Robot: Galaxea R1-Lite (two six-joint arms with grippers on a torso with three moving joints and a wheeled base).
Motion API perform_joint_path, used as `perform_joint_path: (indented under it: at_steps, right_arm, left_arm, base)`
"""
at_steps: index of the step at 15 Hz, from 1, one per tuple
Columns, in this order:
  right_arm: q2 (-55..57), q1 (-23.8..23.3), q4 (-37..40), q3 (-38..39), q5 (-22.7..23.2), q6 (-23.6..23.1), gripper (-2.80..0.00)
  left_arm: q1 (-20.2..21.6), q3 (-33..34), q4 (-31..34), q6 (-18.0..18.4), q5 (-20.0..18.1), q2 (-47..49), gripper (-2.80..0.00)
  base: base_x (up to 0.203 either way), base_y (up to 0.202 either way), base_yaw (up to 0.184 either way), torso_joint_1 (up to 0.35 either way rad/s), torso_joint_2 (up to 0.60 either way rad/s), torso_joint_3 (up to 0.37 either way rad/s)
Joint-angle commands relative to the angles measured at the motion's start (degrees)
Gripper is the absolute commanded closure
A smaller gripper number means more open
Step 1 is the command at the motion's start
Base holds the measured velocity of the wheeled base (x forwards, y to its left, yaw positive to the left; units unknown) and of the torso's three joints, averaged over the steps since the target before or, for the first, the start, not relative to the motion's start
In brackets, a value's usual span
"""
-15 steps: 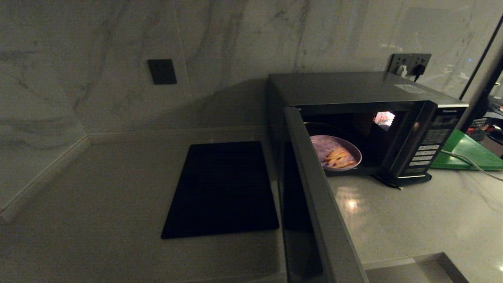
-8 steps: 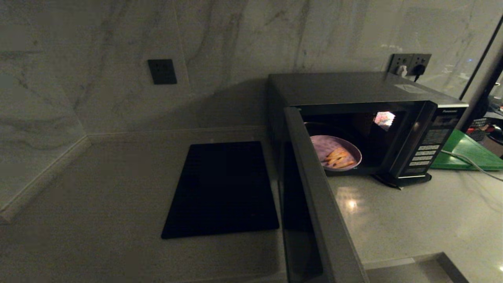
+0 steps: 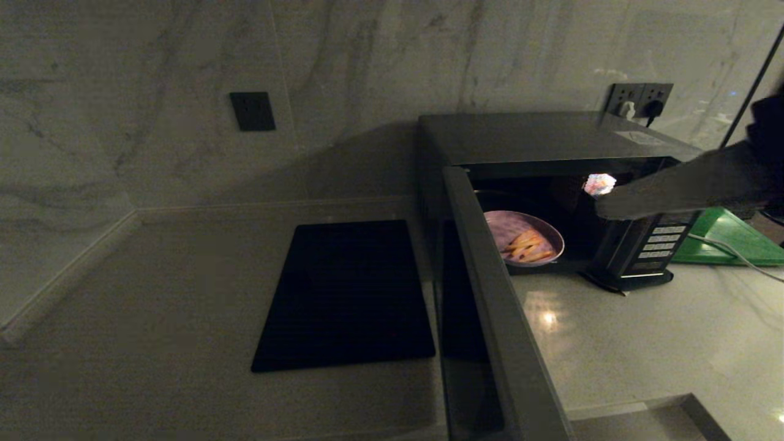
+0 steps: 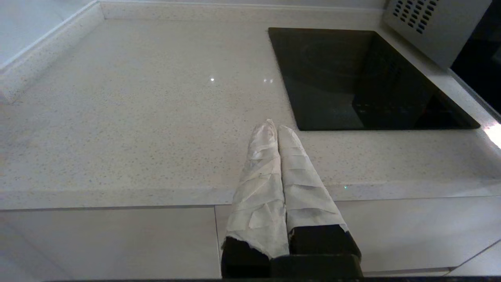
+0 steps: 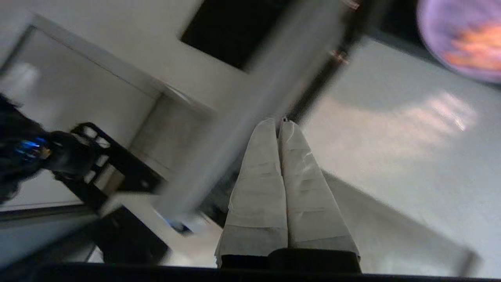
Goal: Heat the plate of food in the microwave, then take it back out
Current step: Close the microwave oven
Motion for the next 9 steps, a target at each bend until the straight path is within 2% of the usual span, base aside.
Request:
perform_joint_path:
  at_steps: [1,4,9]
  right_arm:
    - [4.5,3.2,-1.7,0.0,-0.1,0.1,0.0]
    - [6.8,5.5,-2.6,0.1,-0.1,0.1,0.0]
    - [9.3,5.8,-2.1,0.0,-0.1,0.0,0.0]
  left_arm:
    - [0.1,0.0,0.0,-0.1,0.0,0.0,0.0]
    - [0.0,0.0,0.0,-0.1,0.0,0.0,0.0]
    - [0.1,0.0,0.0,-0.1,0.0,0.0,0.0]
  base:
    - [0.0,0.0,0.0,0.0,0.0,0.0]
    - [0.0,0.0,0.0,0.0,0.0,0.0]
    - [0.0,0.0,0.0,0.0,0.0,0.0]
